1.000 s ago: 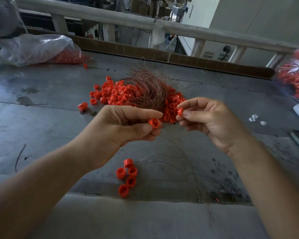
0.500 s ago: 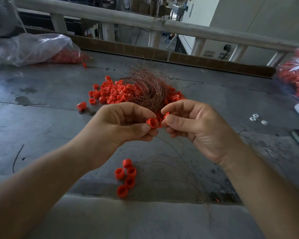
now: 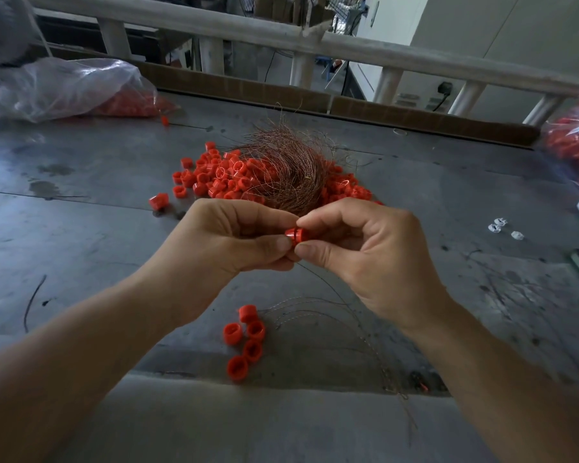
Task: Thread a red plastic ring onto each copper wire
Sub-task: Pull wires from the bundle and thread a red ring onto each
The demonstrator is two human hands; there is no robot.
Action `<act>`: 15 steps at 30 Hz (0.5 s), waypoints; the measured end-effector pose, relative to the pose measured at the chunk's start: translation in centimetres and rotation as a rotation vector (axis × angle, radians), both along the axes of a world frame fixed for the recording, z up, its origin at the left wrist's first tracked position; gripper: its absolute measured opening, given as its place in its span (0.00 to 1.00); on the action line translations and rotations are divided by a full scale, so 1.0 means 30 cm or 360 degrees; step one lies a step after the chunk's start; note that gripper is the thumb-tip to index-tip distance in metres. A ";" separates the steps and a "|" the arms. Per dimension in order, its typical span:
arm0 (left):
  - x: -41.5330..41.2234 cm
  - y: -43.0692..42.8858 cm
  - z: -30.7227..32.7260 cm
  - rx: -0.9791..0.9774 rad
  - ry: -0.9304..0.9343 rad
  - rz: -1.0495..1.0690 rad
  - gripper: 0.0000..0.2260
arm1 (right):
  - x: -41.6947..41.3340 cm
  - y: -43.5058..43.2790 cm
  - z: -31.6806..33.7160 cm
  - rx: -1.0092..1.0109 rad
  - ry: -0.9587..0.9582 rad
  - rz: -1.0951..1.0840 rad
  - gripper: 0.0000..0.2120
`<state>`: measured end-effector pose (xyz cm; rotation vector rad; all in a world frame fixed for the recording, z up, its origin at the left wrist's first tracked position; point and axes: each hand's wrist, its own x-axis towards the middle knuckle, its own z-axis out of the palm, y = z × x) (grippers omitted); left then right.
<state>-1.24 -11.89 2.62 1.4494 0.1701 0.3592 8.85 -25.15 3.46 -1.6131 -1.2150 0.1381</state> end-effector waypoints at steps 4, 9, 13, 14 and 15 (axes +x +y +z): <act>-0.003 0.000 0.005 0.0027 0.0002 -0.0002 0.12 | -0.004 0.003 0.000 -0.0018 -0.0061 -0.0036 0.13; 0.004 0.001 0.003 0.0046 0.0012 0.0029 0.13 | -0.004 -0.006 0.007 0.0003 -0.0097 -0.0050 0.11; 0.003 0.002 0.001 0.0061 0.0002 0.0037 0.14 | 0.004 0.003 -0.005 -0.0031 -0.0063 -0.0080 0.12; 0.001 0.002 0.000 0.0066 0.0001 0.0034 0.14 | 0.004 0.003 -0.006 -0.0037 -0.0053 -0.0076 0.12; 0.000 0.002 0.000 0.0068 0.0003 0.0036 0.13 | 0.005 0.005 -0.006 -0.0042 -0.0043 -0.0075 0.11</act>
